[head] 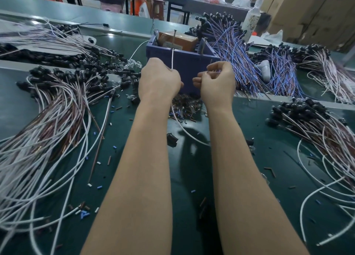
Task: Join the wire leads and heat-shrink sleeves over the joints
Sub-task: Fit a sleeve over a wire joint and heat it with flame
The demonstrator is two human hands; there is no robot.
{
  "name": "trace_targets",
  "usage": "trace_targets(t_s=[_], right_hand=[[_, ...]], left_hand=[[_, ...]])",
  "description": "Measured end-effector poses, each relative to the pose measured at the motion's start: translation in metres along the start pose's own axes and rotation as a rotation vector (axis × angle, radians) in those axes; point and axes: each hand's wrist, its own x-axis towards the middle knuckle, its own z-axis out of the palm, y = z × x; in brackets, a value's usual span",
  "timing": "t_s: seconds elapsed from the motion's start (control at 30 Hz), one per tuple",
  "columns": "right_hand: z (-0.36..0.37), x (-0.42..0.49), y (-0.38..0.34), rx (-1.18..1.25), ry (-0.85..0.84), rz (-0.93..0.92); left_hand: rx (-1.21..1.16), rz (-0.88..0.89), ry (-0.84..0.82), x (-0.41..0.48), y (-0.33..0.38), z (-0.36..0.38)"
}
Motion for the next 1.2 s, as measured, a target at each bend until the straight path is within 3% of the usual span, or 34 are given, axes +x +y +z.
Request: trace_targets(t_s=[0.1,0.3,0.53,0.8,1.2], right_hand=[[-0.001,0.0,0.001,-0.094,0.012,-0.072],[-0.002,-0.001,-0.005,-0.298,-0.215,-0.085],[-0.007,-0.002,-0.001,-0.105,0.066,-0.069],[-0.005,0.0,-0.002,-0.334,-0.123,-0.128],[-0.002,0.0,0.001,-0.254,0.012,-0.171]], left_hand=[[-0.01,0.011,0.016,-0.001,0.002,-0.001],[-0.037,0.04,0.033,-0.002,0.001,-0.001],[-0.046,0.022,0.05,0.0,-0.002,0.001],[-0.078,0.025,0.042,0.002,-0.004,0.003],[-0.096,0.049,0.038,0.003,-0.007,0.011]])
